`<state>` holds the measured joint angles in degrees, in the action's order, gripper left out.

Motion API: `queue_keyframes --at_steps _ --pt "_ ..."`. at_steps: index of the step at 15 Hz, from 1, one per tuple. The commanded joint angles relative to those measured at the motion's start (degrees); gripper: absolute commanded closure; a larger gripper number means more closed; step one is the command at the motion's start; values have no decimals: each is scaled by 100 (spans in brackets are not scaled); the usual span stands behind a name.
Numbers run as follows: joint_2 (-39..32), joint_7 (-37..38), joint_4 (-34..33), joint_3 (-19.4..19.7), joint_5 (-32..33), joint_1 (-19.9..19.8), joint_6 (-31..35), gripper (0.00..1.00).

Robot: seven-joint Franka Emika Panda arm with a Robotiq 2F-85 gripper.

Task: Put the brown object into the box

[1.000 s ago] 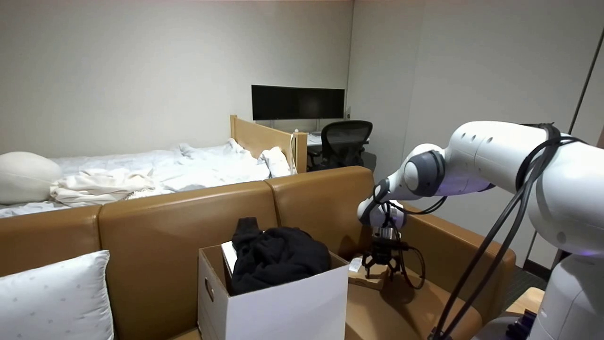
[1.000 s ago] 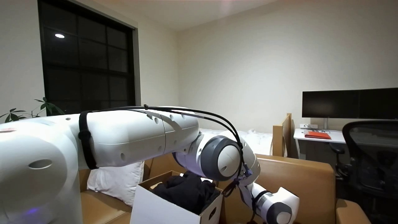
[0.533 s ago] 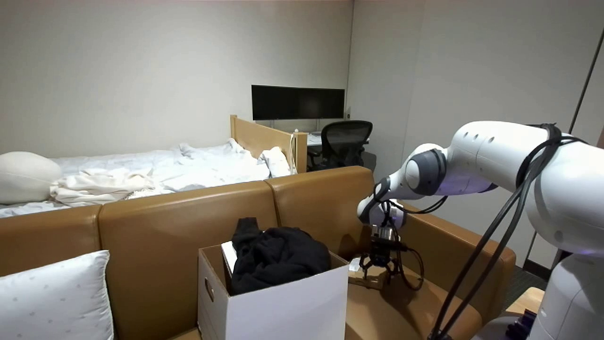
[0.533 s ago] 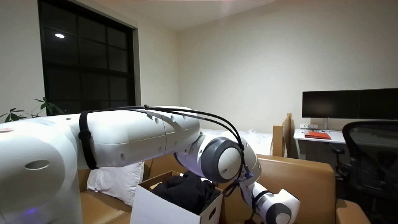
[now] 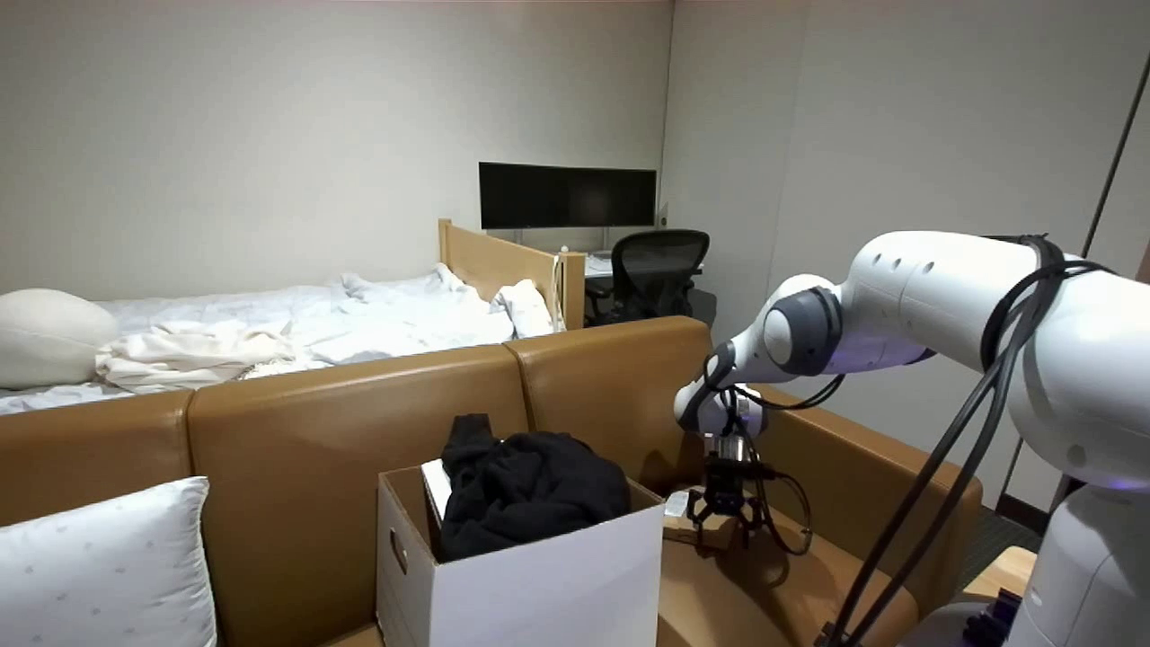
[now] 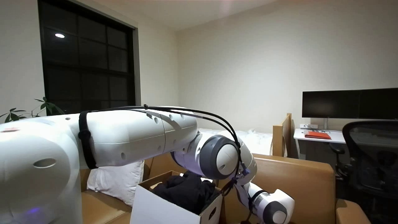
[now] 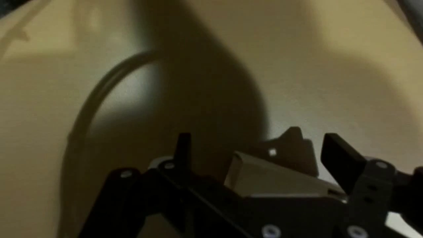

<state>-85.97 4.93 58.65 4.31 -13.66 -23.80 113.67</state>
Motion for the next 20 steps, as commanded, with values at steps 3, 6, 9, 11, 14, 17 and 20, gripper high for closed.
queue_keyframes --at_steps 3,6,9,11,14,17,20 --pt "-4 153 139 233 396 329 -343 0" --pt "-3 469 97 339 385 390 45 0" --pt "1 534 95 443 492 442 349 0" --pt "1 538 139 486 595 494 530 0" --pt "1 509 194 501 752 556 678 0" --pt "1 442 150 504 817 542 891 0" --pt "2 408 15 528 805 447 1058 0"
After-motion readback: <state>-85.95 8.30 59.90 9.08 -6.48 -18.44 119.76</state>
